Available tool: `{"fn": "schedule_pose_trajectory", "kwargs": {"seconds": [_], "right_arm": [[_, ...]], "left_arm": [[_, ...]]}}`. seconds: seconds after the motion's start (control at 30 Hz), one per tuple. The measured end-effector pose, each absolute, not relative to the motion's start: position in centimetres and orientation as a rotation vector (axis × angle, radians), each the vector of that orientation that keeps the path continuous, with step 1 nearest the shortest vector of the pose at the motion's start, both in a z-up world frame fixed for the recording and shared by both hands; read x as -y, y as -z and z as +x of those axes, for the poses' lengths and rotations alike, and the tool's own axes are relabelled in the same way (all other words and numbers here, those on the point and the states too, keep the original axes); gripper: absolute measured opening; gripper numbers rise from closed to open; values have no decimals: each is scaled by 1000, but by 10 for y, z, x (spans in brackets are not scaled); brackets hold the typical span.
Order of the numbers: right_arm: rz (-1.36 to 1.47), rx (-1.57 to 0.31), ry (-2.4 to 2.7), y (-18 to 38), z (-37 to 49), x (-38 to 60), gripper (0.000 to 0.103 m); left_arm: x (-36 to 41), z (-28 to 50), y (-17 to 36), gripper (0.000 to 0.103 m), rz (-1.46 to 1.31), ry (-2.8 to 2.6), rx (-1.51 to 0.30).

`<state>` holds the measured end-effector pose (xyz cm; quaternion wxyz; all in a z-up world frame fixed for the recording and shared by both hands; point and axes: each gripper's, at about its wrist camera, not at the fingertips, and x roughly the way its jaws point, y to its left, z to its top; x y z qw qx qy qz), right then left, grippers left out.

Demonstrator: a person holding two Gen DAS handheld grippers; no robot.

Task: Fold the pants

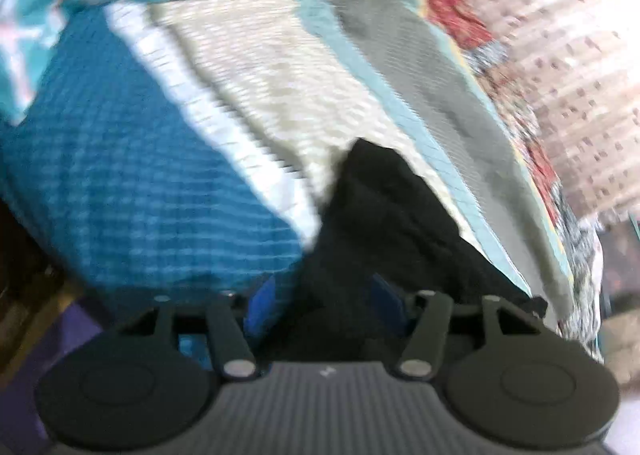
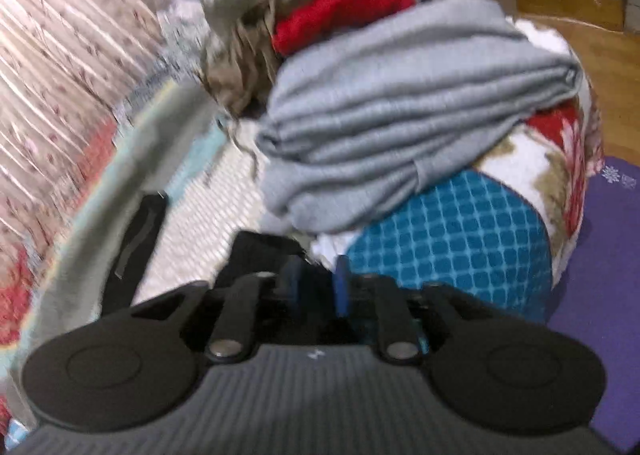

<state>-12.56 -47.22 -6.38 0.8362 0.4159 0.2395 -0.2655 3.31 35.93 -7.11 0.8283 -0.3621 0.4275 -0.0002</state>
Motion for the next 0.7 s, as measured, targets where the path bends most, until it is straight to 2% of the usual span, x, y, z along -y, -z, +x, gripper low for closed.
{"fn": "schedule_pose_trajectory", "kwargs": {"seconds": [0.07,0.2,0.23,0.27,0.3,0.37,0.43,0.7], "right_arm": [[838,-491,535,53,-122,466,33],[716,-534,464,41,-96,447,41],[685,-554,450,41,-88,441,43],[642,-581,447,43,-80,434,45],[588,-616,456,45,-72,428,47],[507,-663,506,51,-62,420,47],[496,-688,597,56,-60,422,47],[543,-657,609,55,-53,420,48]], "left_arm": [[-348,44,67,89,-711,8,-934],[-330,60,78,92,-636,-5,-1014],[-328,62,85,86,-641,-6,-1041],[-327,58,89,67,-647,-1,-1062],[-327,55,92,54,-648,3,-1081],[-329,46,97,33,-656,4,-1097],[-333,33,94,17,-672,7,-1094],[-350,5,72,15,-702,-22,-1043]]}}
